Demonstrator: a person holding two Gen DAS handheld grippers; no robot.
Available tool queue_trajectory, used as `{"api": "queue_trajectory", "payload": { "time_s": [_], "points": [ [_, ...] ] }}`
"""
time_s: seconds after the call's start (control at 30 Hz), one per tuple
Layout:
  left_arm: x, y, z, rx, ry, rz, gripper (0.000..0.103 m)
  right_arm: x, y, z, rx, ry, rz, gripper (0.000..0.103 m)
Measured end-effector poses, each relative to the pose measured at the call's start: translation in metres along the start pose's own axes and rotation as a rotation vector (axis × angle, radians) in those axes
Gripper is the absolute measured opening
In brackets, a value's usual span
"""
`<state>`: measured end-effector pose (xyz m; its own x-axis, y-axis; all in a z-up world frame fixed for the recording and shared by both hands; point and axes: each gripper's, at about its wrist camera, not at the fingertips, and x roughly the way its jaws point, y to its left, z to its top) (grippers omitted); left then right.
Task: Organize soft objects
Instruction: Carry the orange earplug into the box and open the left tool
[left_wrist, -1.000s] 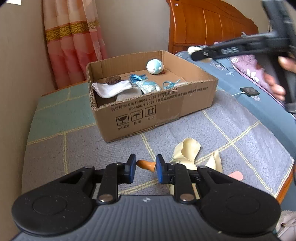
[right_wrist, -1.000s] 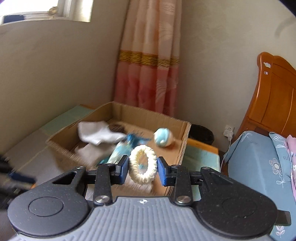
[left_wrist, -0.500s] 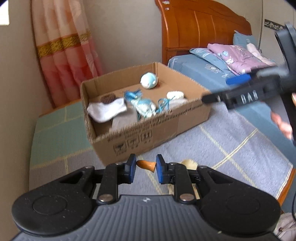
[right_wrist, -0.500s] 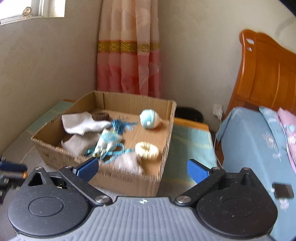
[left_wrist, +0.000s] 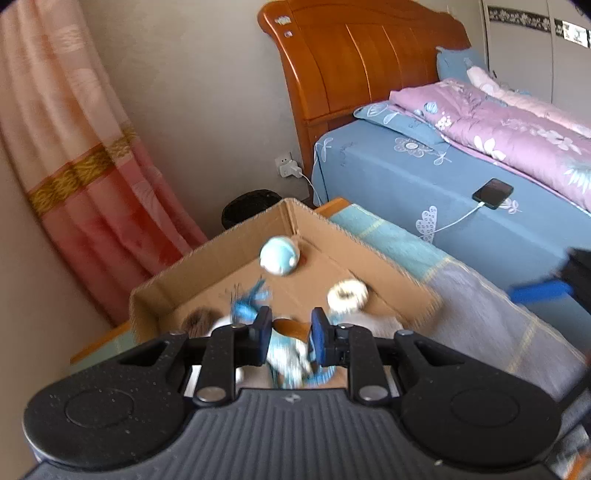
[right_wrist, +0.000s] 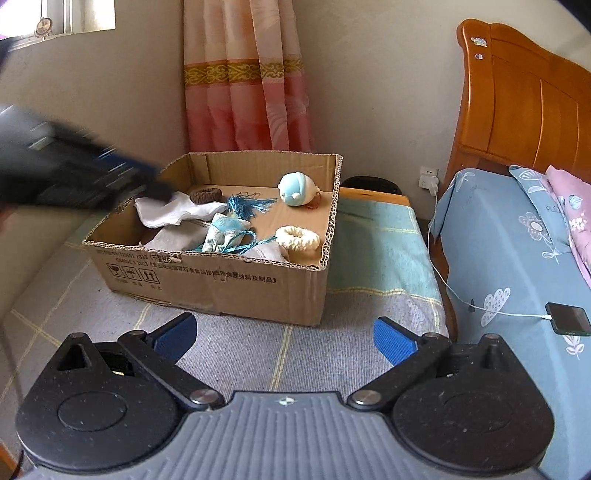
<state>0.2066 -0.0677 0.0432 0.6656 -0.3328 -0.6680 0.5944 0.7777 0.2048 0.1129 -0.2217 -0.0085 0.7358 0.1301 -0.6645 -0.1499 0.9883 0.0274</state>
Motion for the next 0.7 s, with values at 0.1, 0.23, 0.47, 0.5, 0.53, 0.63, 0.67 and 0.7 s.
{"api": "queue_trajectory", "payload": {
  "time_s": [0.1,0.23,0.47,0.5,0.53,0.63,0.67,0.7],
  "points": [
    [0.024,0.002,0.018,-0.015,0.013,0.004,0.022,-0.005,-0.003,-0.001,0.001,-0.009,-0.005,0.103],
    [0.046,0.006,0.03,-0.051,0.002,0.021,0.092,-0.009,-0.008,-0.002,0.012,-0.016,-0.014,0.103],
    [0.023,0.007,0.015,-0.086,-0.024,0.065,0.102,-0.014,-0.013,-0.004,0.018,-0.022,-0.02,0.103],
    [0.018,0.005,0.013,-0.082,-0.024,0.078,0.102,-0.015,-0.013,-0.004,0.017,-0.021,-0.017,0.103],
    [0.012,0.005,0.01,-0.078,-0.023,0.086,0.102,-0.015,-0.013,-0.005,0.016,-0.021,-0.015,0.103],
    [-0.007,0.004,-0.001,-0.079,-0.024,0.099,0.102,-0.019,-0.009,-0.006,0.007,-0.027,-0.004,0.103],
    [-0.013,0.004,-0.005,-0.081,-0.023,0.097,0.102,-0.021,-0.008,-0.007,0.003,-0.031,0.0,0.103],
    [-0.019,0.004,-0.01,-0.086,-0.024,0.094,0.102,-0.024,-0.007,-0.007,-0.001,-0.035,0.002,0.103]
  ]
}}
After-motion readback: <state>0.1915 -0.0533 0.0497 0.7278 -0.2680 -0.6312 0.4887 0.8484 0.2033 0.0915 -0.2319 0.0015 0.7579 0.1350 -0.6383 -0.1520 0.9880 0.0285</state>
